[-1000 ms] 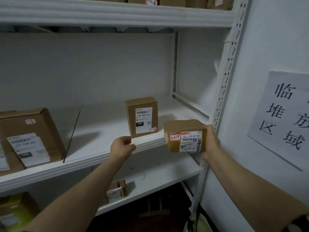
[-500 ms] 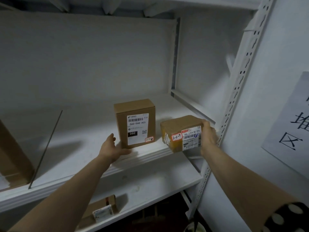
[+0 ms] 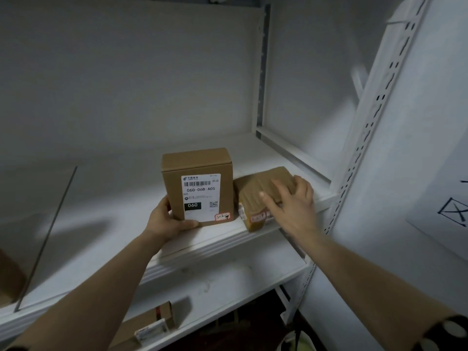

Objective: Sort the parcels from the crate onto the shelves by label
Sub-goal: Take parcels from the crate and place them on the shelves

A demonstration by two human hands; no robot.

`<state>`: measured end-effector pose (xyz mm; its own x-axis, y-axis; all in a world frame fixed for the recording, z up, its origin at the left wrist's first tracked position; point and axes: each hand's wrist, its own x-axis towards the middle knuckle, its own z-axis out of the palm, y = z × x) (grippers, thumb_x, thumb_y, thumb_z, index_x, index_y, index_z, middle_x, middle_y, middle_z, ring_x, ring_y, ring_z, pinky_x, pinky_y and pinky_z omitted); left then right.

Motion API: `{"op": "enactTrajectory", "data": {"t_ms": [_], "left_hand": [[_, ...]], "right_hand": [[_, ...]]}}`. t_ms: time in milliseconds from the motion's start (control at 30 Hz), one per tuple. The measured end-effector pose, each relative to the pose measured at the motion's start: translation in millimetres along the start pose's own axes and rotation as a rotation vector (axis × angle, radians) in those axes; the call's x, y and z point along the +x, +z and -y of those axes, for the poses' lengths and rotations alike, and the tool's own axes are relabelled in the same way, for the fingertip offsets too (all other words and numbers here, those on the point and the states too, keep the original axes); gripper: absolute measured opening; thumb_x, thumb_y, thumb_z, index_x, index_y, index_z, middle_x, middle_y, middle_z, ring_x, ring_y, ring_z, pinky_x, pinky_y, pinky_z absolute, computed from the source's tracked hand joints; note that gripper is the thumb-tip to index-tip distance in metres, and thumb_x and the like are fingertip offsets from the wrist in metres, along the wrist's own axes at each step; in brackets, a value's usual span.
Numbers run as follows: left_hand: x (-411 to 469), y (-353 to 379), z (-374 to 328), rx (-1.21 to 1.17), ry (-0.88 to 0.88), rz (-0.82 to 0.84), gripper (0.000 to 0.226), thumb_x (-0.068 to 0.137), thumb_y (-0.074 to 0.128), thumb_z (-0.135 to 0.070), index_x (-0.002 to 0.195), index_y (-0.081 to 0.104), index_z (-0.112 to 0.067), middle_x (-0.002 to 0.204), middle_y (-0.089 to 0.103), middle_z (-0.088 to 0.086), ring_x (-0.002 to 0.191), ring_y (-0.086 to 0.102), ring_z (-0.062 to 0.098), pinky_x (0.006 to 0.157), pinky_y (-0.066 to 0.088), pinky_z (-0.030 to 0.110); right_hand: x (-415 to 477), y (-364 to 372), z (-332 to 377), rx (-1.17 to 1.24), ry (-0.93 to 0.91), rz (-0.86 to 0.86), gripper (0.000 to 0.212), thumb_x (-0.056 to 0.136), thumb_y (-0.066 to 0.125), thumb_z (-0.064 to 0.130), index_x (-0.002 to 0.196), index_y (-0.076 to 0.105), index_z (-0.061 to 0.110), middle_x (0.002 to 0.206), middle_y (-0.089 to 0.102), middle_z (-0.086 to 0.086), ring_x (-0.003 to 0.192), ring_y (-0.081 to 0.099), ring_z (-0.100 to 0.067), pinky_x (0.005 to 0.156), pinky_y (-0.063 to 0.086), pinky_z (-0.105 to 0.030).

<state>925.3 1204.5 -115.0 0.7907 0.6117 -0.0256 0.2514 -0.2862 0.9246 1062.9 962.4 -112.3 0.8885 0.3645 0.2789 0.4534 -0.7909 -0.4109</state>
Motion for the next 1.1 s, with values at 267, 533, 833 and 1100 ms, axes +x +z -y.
{"op": "enactTrajectory", "data": {"t_ms": [267,533,833,1100], "left_hand": [[6.2,-17.4,11.1,0.003,-0.008,0.009,0.083,0.055,0.090,-0.002,0.128,0.050,-0.009,0.115,0.063,0.004,0.103,0.060,0.022,0.086,0.048,0.031],[4.6,-37.0,23.2,-0.007,-0.028,-0.049,0.080,0.055,0.089,0.000,0.125,0.052,-0.010,0.112,0.063,0.003,0.103,0.061,0.023,0.086,0.049,0.032],[-22.3,-27.9,15.2,0.109,-0.158,-0.095,0.089,0.057,0.091,-0.009,0.127,0.036,0.001,0.138,0.047,0.016,0.124,0.047,0.033,0.094,0.044,0.040],[-100.5,-14.0,11.6,0.277,-0.146,-0.301,0.084,0.074,0.080,-0.011,0.141,0.030,0.004,0.141,0.042,0.024,0.124,0.047,0.038,0.087,0.047,0.041]], "right_hand": [[32.1,8.8,19.6,-0.017,0.067,0.067,0.064,0.090,0.027,0.068,0.143,0.034,0.033,0.154,0.010,-0.012,0.143,0.002,-0.033,0.117,0.010,-0.050],[49.0,16.6,31.3,0.002,0.060,0.112,0.059,0.093,0.022,0.064,0.143,0.033,0.034,0.155,0.008,-0.011,0.144,-0.001,-0.031,0.117,0.006,-0.051],[15.2,5.9,19.4,0.197,0.105,-0.073,0.052,0.099,0.029,0.049,0.147,0.029,0.029,0.156,0.012,-0.011,0.144,0.004,-0.028,0.117,0.003,-0.046],[-69.4,3.7,5.5,0.261,0.114,-0.083,0.049,0.097,0.047,0.035,0.140,0.040,0.012,0.150,0.025,-0.016,0.138,0.020,-0.032,0.112,0.020,-0.043]]}}
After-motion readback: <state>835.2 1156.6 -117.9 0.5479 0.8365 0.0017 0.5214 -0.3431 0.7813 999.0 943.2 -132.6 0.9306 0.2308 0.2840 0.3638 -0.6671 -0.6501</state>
